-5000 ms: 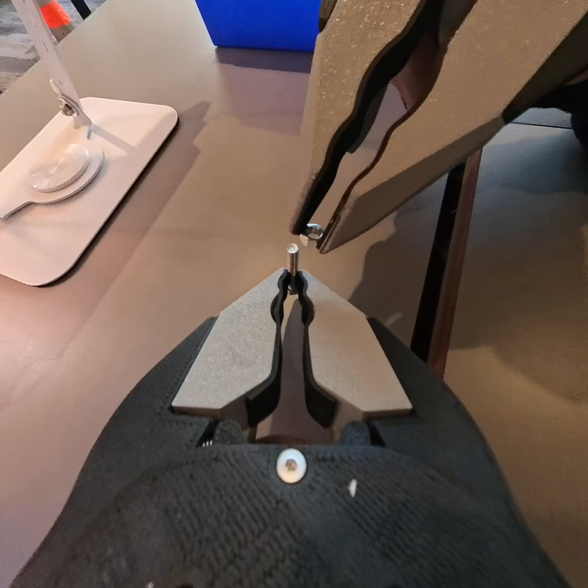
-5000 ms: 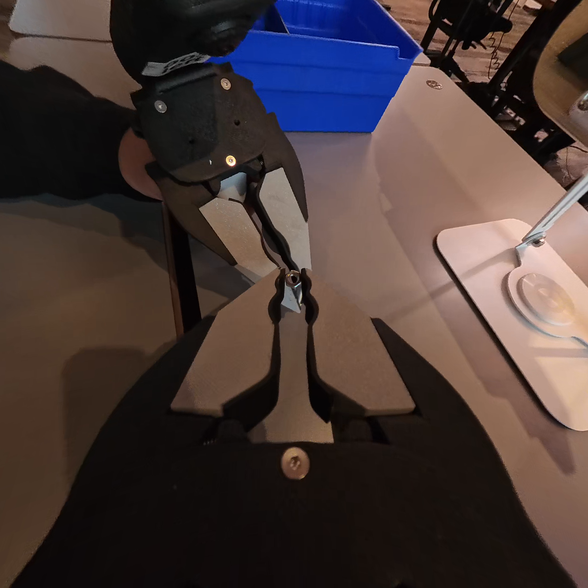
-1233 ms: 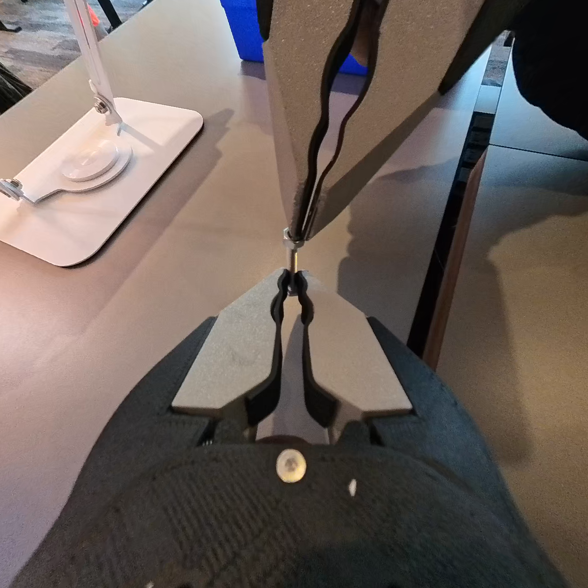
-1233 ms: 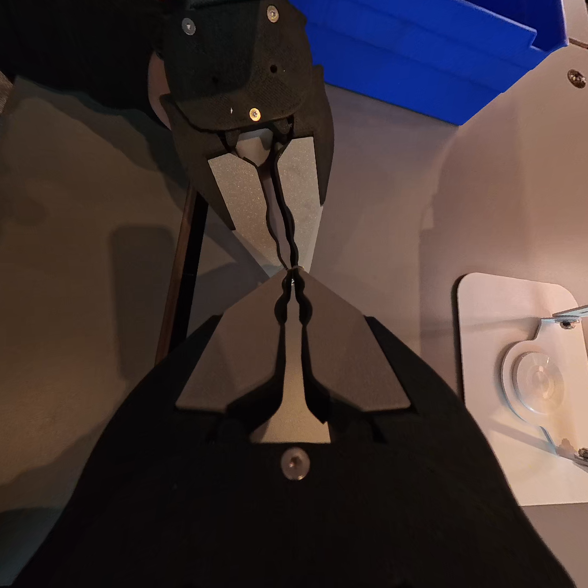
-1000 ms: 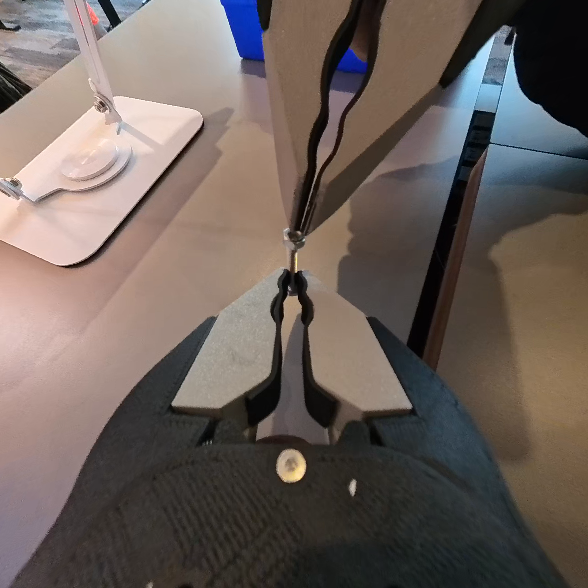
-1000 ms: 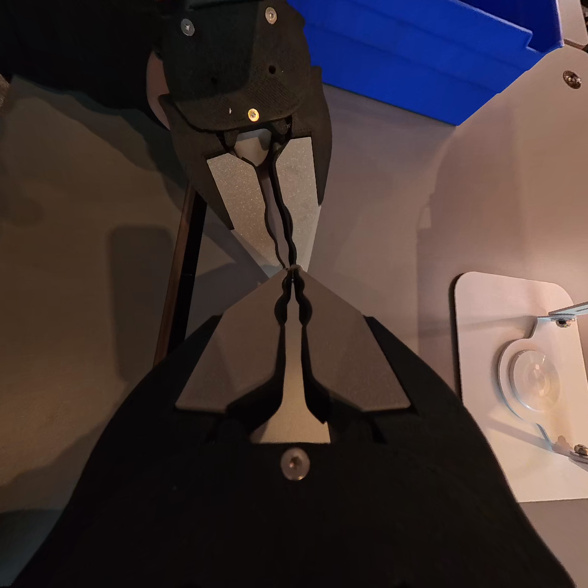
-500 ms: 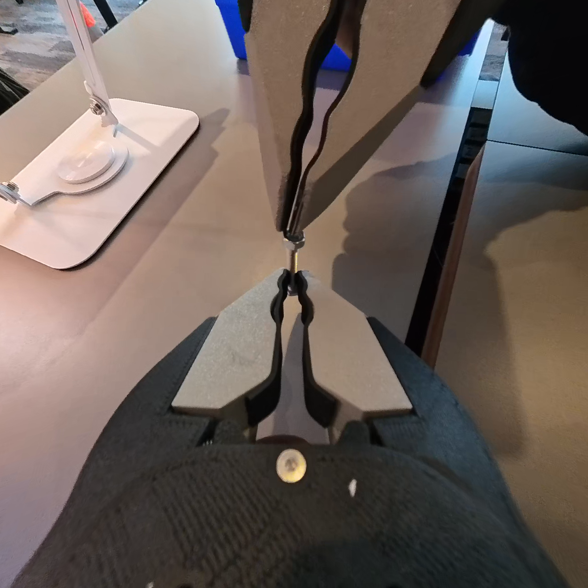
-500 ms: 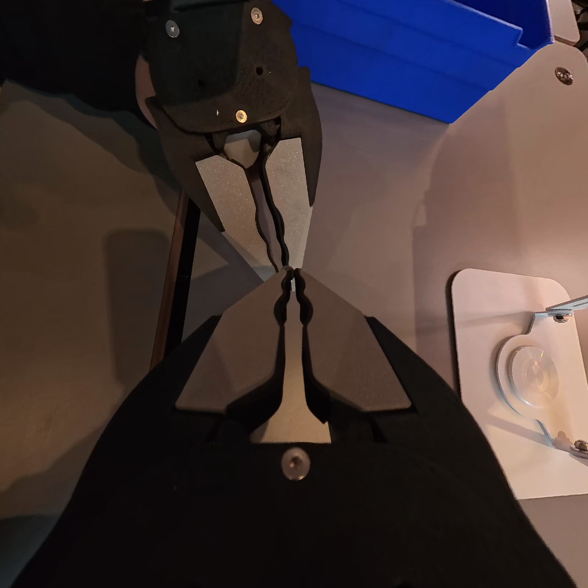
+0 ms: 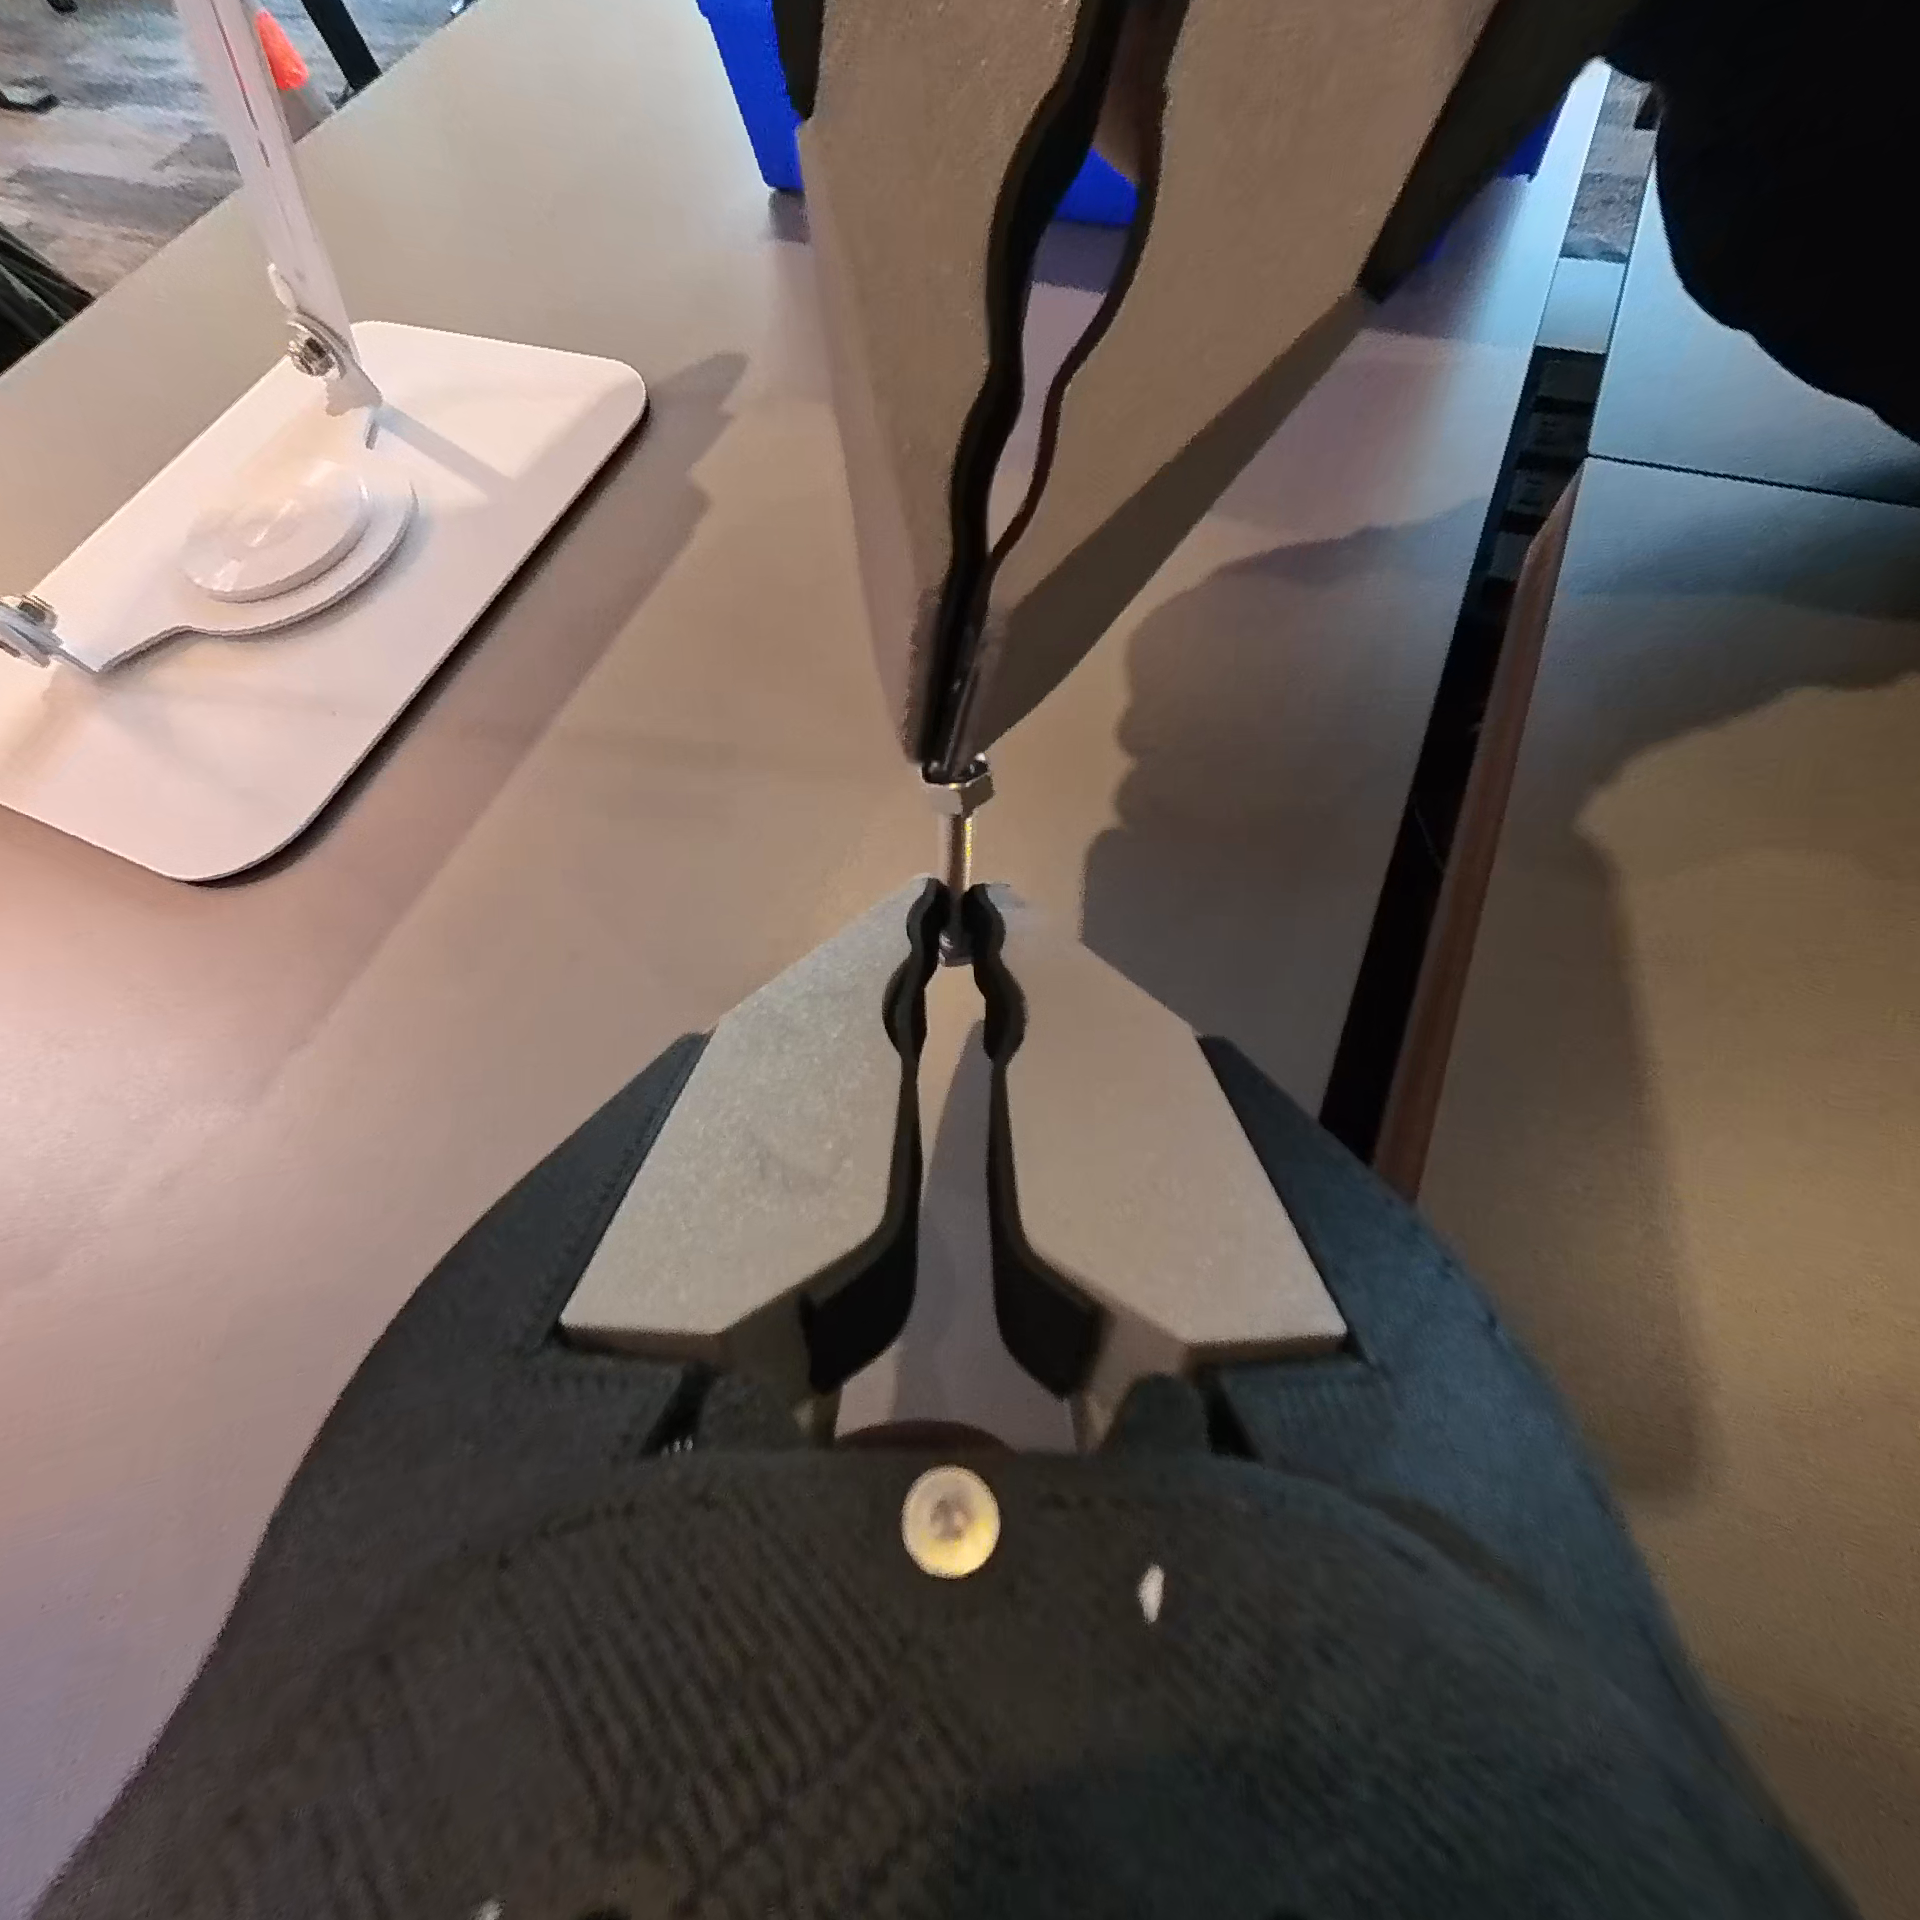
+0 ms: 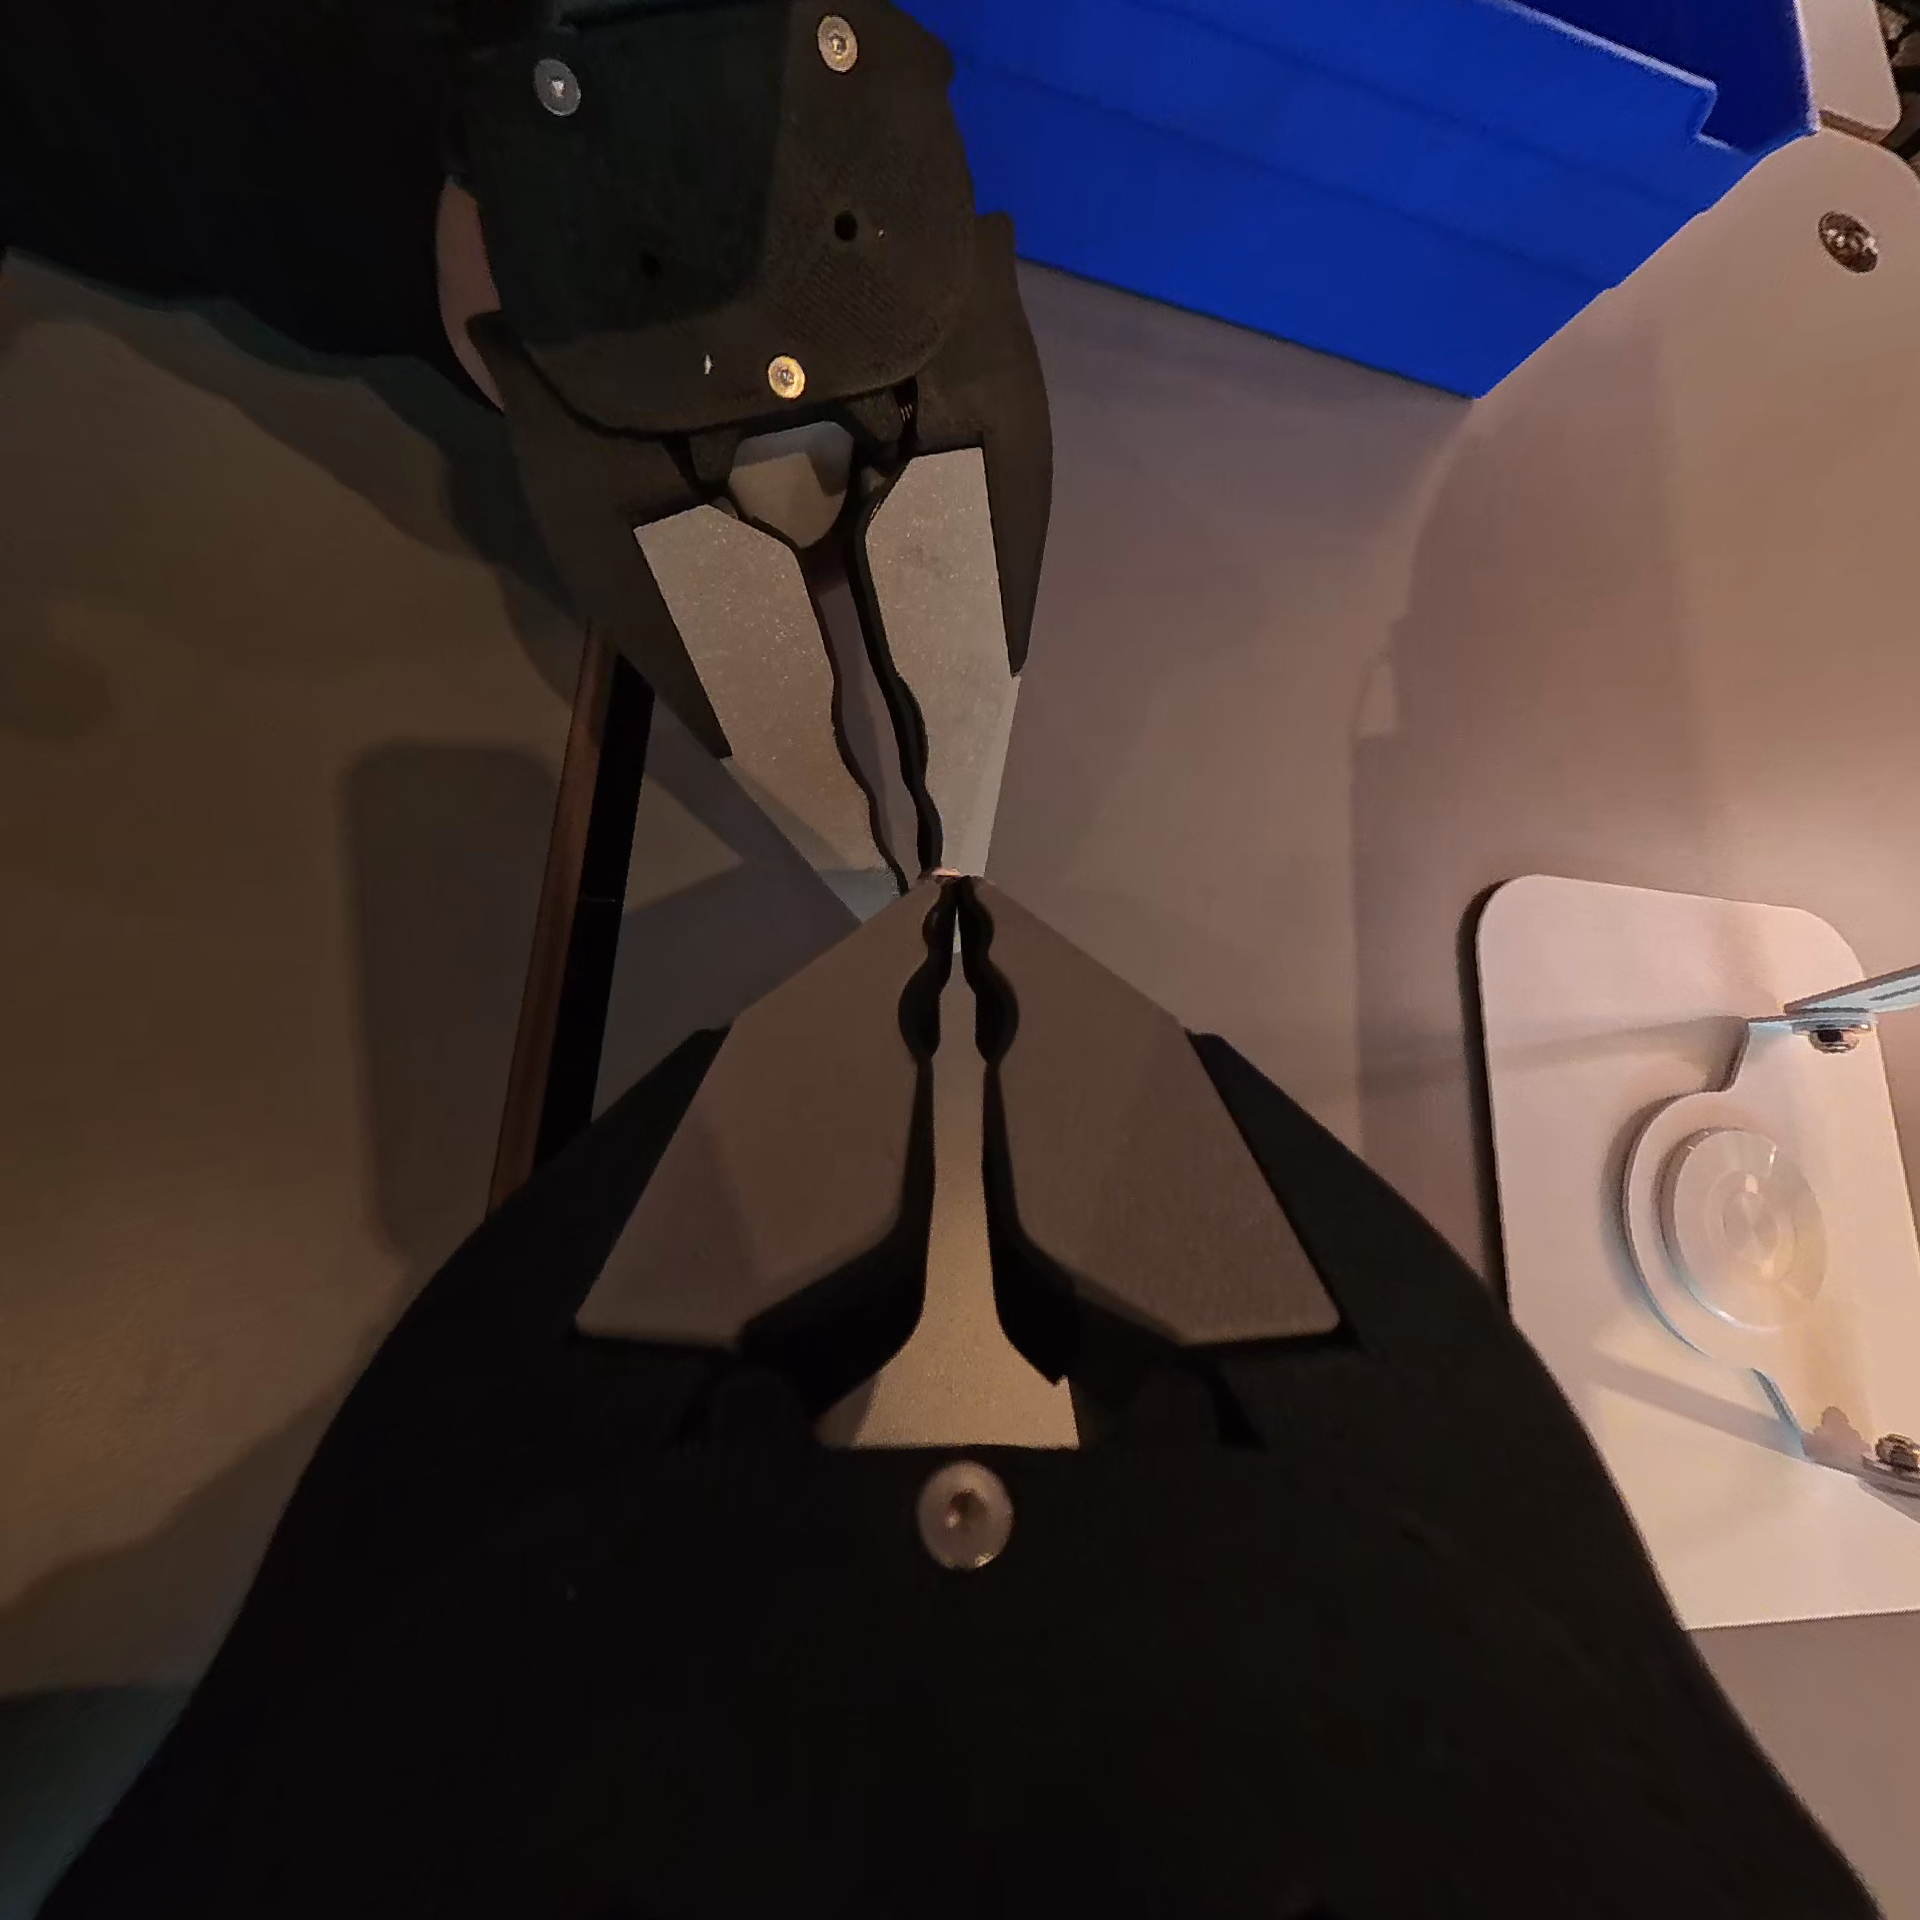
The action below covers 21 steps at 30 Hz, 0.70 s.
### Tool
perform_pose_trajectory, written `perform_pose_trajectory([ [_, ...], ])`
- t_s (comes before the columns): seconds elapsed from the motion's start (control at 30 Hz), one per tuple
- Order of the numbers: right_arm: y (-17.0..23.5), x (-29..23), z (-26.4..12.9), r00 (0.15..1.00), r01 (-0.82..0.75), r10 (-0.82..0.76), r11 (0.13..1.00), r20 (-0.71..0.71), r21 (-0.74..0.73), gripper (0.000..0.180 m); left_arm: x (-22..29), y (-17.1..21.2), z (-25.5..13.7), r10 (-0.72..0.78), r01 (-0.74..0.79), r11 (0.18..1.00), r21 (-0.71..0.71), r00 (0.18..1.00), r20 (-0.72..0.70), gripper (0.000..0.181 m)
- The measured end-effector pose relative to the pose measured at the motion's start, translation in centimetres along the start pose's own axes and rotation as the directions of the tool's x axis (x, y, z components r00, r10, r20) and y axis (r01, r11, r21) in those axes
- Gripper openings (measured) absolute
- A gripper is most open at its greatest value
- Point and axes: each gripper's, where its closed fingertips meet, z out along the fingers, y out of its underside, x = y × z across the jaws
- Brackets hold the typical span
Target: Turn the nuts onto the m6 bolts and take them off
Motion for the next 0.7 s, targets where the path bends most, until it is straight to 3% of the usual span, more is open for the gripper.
perform_pose_trajectory([
  [0.7,-0.37,-0.28,-0.07,1.000,0.006,-0.006,1.000,0.010,0.014,0.000,-0.07,0.03,-0.04,-0.006,0.006,1.000,-0.002,1.000,0.001,0.002],
])
